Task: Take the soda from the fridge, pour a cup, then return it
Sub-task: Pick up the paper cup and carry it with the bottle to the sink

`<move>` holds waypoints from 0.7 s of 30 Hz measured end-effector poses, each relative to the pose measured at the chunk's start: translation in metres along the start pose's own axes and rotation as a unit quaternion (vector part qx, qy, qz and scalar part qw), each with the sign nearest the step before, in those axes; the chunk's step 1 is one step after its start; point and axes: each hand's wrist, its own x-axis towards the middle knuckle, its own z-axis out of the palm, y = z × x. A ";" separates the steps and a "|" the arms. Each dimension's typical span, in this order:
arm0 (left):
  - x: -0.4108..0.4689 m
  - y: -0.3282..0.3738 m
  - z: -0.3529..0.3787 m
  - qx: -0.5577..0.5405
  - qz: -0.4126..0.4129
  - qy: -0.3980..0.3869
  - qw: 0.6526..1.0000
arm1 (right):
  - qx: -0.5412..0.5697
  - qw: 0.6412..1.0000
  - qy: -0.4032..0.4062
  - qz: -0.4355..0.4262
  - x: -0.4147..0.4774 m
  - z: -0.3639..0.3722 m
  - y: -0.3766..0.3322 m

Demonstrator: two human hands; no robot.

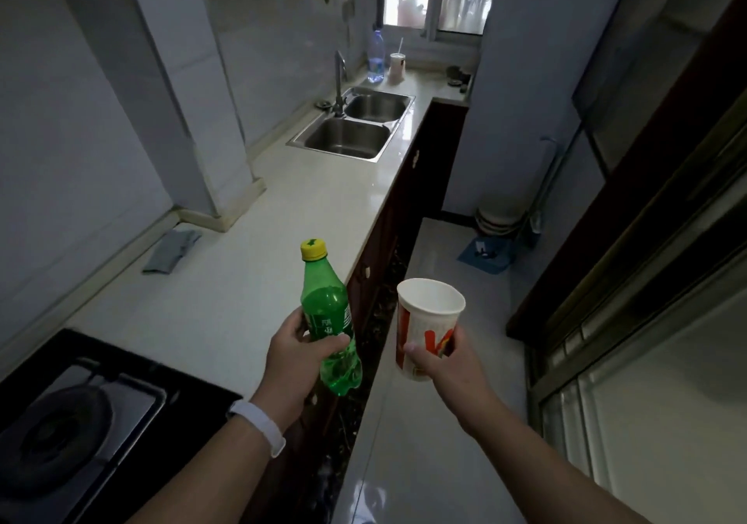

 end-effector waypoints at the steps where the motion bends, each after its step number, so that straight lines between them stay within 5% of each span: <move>1: 0.016 0.002 0.005 0.000 -0.002 -0.008 1.000 | -0.003 1.000 0.005 0.000 0.013 -0.002 -0.006; 13: 0.145 0.036 0.097 0.018 0.018 -0.087 0.996 | 0.003 0.997 0.079 -0.020 0.127 -0.063 -0.053; 21: 0.211 0.034 0.156 0.038 0.020 -0.071 0.997 | 0.014 0.999 0.045 -0.001 0.223 -0.097 -0.037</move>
